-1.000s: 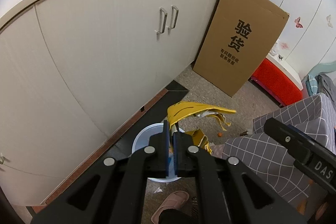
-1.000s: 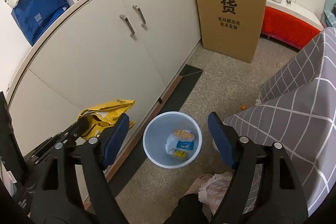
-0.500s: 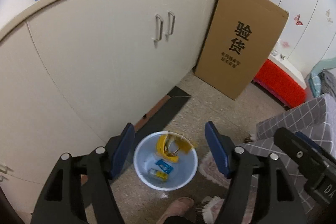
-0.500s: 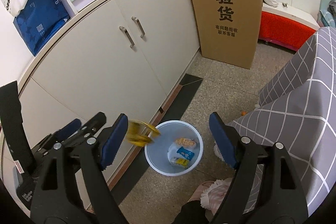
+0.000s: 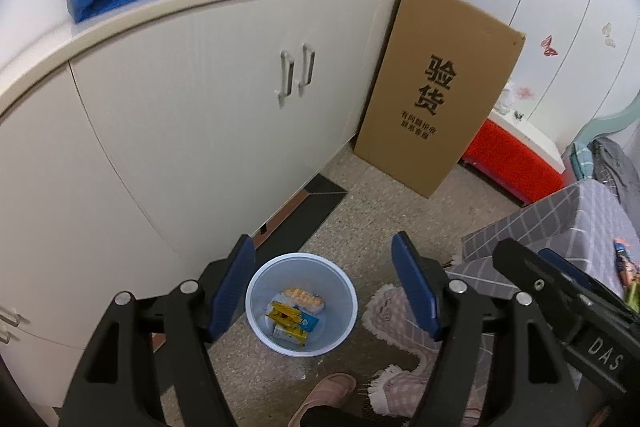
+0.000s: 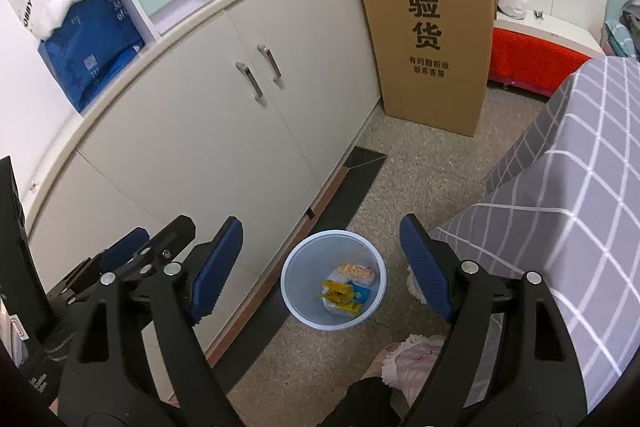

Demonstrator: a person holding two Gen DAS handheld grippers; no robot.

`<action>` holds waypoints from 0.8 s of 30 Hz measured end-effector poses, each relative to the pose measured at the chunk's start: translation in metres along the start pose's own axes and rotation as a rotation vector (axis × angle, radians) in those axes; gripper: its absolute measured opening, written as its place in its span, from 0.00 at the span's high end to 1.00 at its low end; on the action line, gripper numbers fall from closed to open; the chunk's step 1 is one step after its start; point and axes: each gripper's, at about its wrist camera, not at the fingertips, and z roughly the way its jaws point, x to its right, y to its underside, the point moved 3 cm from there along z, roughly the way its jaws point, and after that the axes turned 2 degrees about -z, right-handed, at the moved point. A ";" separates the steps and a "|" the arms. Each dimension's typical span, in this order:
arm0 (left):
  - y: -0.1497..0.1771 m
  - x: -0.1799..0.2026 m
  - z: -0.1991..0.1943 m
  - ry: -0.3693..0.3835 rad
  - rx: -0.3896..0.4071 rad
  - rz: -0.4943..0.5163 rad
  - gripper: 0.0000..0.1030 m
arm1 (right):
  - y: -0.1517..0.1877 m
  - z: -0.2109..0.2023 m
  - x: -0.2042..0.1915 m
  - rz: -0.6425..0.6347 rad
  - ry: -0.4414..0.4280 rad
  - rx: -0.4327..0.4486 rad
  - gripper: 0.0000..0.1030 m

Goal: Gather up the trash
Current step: 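Return to the table and grasp the tan paper with the right tool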

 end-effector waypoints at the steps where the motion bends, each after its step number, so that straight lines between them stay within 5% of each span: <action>1: 0.000 0.002 -0.006 0.007 0.007 0.000 0.32 | -0.001 -0.007 0.000 0.001 -0.001 0.010 0.22; 13: 0.013 0.075 -0.079 0.110 0.086 0.080 0.28 | 0.000 -0.098 0.042 0.030 0.025 0.117 0.21; 24: 0.050 0.212 -0.103 0.253 0.056 0.290 0.26 | 0.016 -0.197 0.174 0.149 0.206 0.213 0.21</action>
